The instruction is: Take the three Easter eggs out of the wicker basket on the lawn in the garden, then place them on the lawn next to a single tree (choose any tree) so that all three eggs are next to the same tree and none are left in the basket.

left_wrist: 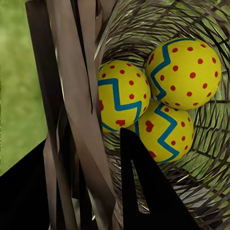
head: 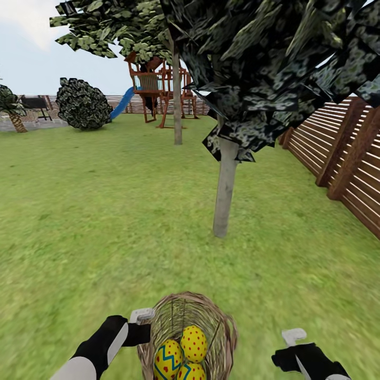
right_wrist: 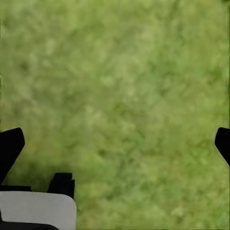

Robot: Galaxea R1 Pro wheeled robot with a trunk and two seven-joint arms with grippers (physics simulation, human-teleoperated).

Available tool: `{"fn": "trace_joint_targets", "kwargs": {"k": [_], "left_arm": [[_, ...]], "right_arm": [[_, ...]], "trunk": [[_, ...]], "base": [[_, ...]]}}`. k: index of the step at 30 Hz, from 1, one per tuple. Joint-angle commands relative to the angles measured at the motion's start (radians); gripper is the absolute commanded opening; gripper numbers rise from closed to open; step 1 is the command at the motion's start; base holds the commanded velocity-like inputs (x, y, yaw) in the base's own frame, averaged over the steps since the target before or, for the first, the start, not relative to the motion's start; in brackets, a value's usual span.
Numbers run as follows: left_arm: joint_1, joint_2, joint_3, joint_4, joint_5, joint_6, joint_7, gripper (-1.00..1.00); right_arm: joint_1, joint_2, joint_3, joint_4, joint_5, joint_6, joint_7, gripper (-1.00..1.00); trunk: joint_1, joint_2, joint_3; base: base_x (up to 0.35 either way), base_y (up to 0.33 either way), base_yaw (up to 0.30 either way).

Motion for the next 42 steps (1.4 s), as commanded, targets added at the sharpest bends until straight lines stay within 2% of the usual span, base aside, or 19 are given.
{"fn": "trace_joint_targets", "kwargs": {"k": [1, 13, 15, 37, 42], "left_arm": [[0.000, 0.000, 0.000, -0.001, 0.017, 0.006, 0.001, -1.00], [0.000, -0.001, -0.002, 0.000, 0.018, 0.006, 0.001, -1.00], [0.000, -0.001, -0.002, 0.000, 0.017, 0.006, 0.001, -1.00], [0.000, -0.001, -0.002, 0.000, 0.017, 0.006, 0.001, -1.00], [0.000, -0.001, -0.002, 0.000, 0.017, 0.006, 0.001, -1.00]], "right_arm": [[-0.002, 0.000, -0.010, 0.003, 0.011, 0.000, 0.009, 1.00], [-0.003, 0.001, -0.008, 0.008, 0.022, -0.010, 0.009, 1.00], [-0.003, 0.002, -0.007, 0.009, 0.025, -0.030, 0.008, 1.00], [-0.003, -0.002, -0.008, 0.006, 0.016, -0.039, 0.008, 1.00], [-0.003, -0.002, -0.008, 0.006, 0.016, -0.045, 0.008, 1.00]], "trunk": [[0.001, -0.001, -0.001], [0.001, -0.001, -0.001], [0.001, -0.001, -0.001], [0.001, -0.001, -0.001], [0.001, -0.001, -0.001]], "base": [[0.322, 0.000, 0.000], [0.322, 0.000, 0.000], [0.322, 0.000, 0.000], [0.322, 0.000, 0.000], [0.068, 0.000, 0.001]]}}
